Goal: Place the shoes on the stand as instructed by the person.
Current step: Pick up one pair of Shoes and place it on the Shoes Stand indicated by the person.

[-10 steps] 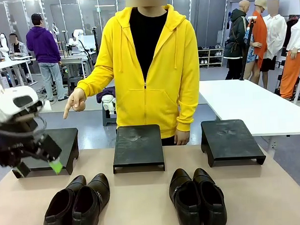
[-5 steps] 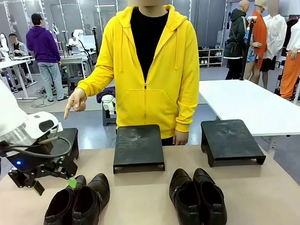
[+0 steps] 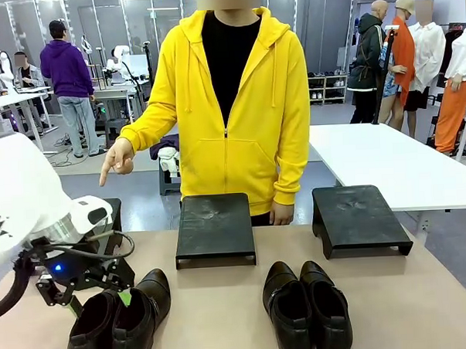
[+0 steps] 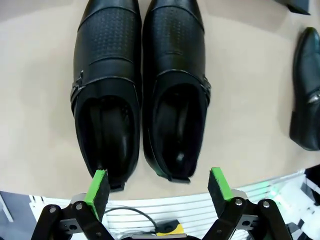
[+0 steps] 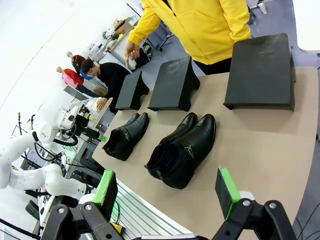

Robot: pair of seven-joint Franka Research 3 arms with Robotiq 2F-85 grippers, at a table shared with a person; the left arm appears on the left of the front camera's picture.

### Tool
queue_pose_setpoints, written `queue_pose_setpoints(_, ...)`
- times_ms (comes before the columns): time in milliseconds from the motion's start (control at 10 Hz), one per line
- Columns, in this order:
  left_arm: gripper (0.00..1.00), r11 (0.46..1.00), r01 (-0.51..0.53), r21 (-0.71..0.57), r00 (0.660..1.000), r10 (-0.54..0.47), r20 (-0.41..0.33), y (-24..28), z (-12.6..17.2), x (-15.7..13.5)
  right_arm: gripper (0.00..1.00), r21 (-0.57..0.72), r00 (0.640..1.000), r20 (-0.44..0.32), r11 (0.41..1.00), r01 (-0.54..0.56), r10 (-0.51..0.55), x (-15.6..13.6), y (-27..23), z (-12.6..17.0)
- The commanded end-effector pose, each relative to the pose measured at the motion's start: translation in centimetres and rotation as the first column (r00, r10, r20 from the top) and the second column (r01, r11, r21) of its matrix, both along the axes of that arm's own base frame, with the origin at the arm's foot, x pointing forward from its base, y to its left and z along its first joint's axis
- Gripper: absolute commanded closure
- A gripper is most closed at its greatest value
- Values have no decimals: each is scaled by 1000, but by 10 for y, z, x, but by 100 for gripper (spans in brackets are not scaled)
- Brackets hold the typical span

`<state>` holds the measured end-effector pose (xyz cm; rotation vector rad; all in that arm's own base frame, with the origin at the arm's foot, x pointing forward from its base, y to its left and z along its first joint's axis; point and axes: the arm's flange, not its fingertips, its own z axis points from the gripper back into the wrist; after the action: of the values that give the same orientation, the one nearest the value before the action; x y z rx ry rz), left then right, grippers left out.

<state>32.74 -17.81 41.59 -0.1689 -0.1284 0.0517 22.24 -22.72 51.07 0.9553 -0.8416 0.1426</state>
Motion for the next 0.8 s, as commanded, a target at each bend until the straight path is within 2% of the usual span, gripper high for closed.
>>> queue_pose_setpoints(0,0,997,-38,65,999,36,34,17,-59,-46,0,-1,1000,23,1000,-5,5,0,-1,0)
queue_pose_setpoints(400,0,997,-62,50,998,61,17,10,-93,-51,0,-1,1000,23,1000,-5,5,0,-1,0)
queue_pose_setpoints(700,0,990,-65,123,998,66,-9,13,-113,-49,0,-1,1000,23,1000,-5,5,0,-1,0)
